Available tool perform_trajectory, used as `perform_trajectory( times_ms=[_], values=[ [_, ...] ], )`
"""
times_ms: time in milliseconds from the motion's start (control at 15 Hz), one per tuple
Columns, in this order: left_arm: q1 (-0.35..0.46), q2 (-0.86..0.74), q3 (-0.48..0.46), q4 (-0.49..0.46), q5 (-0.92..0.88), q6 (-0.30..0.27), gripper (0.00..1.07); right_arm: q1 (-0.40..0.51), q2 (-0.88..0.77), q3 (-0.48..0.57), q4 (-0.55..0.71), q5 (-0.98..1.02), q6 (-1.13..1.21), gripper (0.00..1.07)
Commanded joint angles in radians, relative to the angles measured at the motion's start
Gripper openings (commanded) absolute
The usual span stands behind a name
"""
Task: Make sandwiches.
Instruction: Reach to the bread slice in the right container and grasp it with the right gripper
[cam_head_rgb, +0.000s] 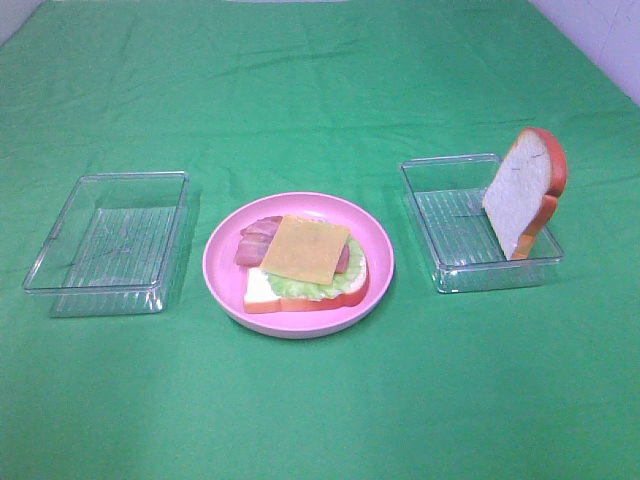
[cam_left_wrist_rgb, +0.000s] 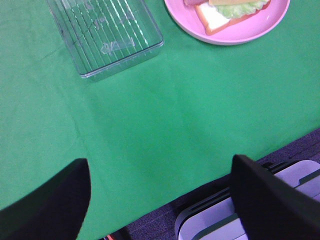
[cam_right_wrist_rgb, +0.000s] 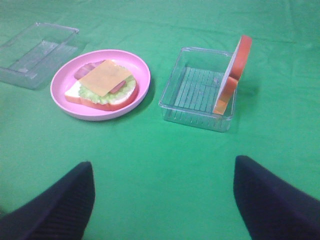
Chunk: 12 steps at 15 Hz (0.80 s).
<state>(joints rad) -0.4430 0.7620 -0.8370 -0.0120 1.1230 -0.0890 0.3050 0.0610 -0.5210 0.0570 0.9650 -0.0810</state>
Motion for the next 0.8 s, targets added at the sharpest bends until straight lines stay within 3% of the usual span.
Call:
perform_trajectory(
  times_ms=[67, 333, 400, 533, 733, 800],
  values=[
    [-0.004, -0.119, 0.096, 0.001, -0.036, -0.001, 0.74, 0.006, 0.073, -0.007, -0.010, -0.096, 0.036, 0.70],
    [-0.004, -0.401, 0.242, 0.002, -0.057, -0.002, 0.74, 0.006, 0.299, -0.008, -0.010, -0.242, 0.102, 0.70],
    [-0.004, -0.505, 0.285, 0.006, -0.081, -0.002, 0.74, 0.006, 0.473, -0.018, -0.010, -0.297, 0.145, 0.70],
    [-0.004, -0.589, 0.324, 0.012, -0.097, -0.001, 0.74, 0.006, 0.596, -0.056, -0.009, -0.296, 0.150, 0.70],
    [-0.004, -0.689, 0.336, 0.012, -0.089, -0.002, 0.74, 0.006, 0.821, -0.167, -0.009, -0.285, 0.150, 0.70],
    [-0.004, -0.714, 0.336, 0.020, -0.089, -0.002, 0.74, 0.005, 0.981, -0.279, -0.012, -0.249, 0.150, 0.70]
  ],
)
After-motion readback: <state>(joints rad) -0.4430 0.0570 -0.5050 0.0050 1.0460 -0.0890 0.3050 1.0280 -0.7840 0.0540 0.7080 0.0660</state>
